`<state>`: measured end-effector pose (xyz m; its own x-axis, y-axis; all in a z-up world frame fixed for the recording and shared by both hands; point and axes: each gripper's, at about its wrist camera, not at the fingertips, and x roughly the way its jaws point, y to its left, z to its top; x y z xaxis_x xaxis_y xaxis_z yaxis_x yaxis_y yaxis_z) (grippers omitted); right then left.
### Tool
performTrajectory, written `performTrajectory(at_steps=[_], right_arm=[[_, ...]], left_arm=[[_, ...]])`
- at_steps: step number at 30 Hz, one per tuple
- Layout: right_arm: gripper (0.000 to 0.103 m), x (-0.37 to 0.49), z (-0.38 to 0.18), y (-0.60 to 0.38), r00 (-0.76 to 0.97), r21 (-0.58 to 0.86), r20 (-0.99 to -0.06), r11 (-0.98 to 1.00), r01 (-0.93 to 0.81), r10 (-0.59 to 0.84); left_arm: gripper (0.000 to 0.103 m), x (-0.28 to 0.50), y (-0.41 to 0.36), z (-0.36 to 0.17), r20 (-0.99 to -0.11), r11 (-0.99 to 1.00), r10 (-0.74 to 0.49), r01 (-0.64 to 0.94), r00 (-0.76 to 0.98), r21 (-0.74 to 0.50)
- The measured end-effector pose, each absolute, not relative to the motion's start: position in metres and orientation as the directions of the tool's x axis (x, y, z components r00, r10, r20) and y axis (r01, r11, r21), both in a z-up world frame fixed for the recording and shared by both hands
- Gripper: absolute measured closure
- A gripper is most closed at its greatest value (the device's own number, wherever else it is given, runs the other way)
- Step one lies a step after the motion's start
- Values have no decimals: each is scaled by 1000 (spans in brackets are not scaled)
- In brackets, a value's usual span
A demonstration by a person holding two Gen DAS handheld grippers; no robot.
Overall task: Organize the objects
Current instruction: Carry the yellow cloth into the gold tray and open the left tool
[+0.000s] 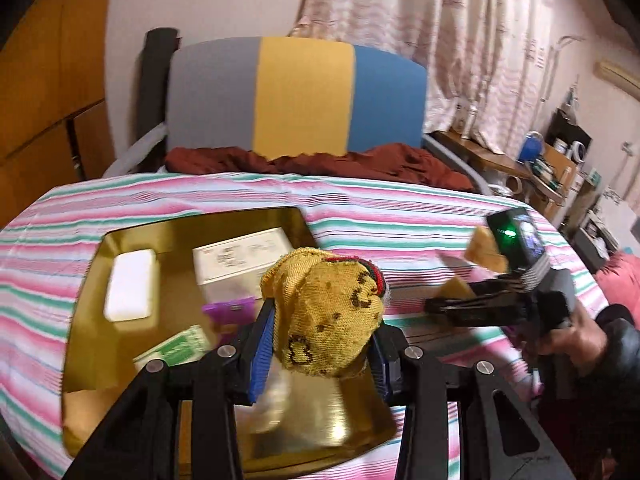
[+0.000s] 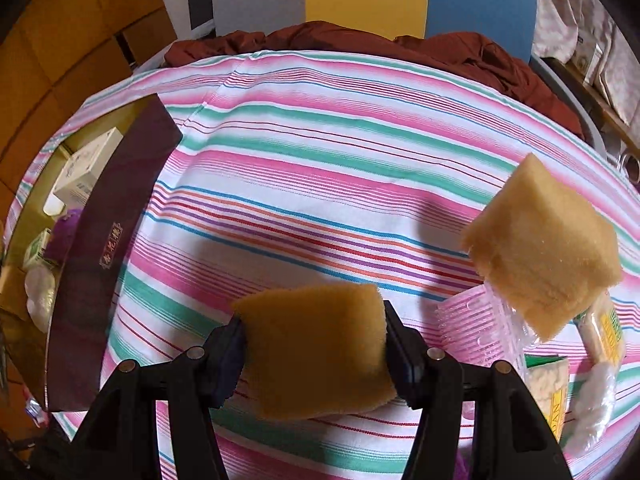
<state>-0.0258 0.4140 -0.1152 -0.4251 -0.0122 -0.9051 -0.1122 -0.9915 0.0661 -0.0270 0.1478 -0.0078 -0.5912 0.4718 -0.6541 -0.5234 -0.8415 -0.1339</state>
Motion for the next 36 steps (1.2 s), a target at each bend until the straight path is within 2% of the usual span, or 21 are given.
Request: performTrajectory(at_steps=[10, 13, 15, 16, 17, 21, 26, 36], right_arm=[[42, -27, -116, 408, -425, 27, -905, -995, -99, 18], [42, -28, -116, 407, -425, 25, -905, -995, -98, 19], [42, -28, -116, 407, -425, 25, -905, -995, -99, 19], [42, -28, -116, 407, -425, 24, -905, -995, -98, 20], [42, -28, -116, 407, -425, 23, -905, -995, -97, 21], [42, -29, -117, 407, -427, 20, -904, -995, -98, 24], [42, -28, -116, 405, -430, 4, -902, -995, -103, 41], [42, -24, -108, 396, -432, -17, -897, -983, -184, 96]], left_arm=[[60, -88, 79, -25, -706, -922, 339, -367, -621, -120], [43, -116, 58, -33, -736, -947, 276, -306, -618, -98], [26, -126, 47, -37, -743, -964, 224, -256, -631, -73], [10, -130, 42, -40, -749, -969, 205, -237, -630, -66], [8, -134, 35, -42, -760, -974, 190, -216, -622, -67], [8, -126, 17, -43, -752, -979, 200, -164, -628, -124], [8, -96, 12, -37, -722, -984, 176, -138, -669, -113], [6, -50, 28, -17, -669, -969, 230, -232, -707, -88]])
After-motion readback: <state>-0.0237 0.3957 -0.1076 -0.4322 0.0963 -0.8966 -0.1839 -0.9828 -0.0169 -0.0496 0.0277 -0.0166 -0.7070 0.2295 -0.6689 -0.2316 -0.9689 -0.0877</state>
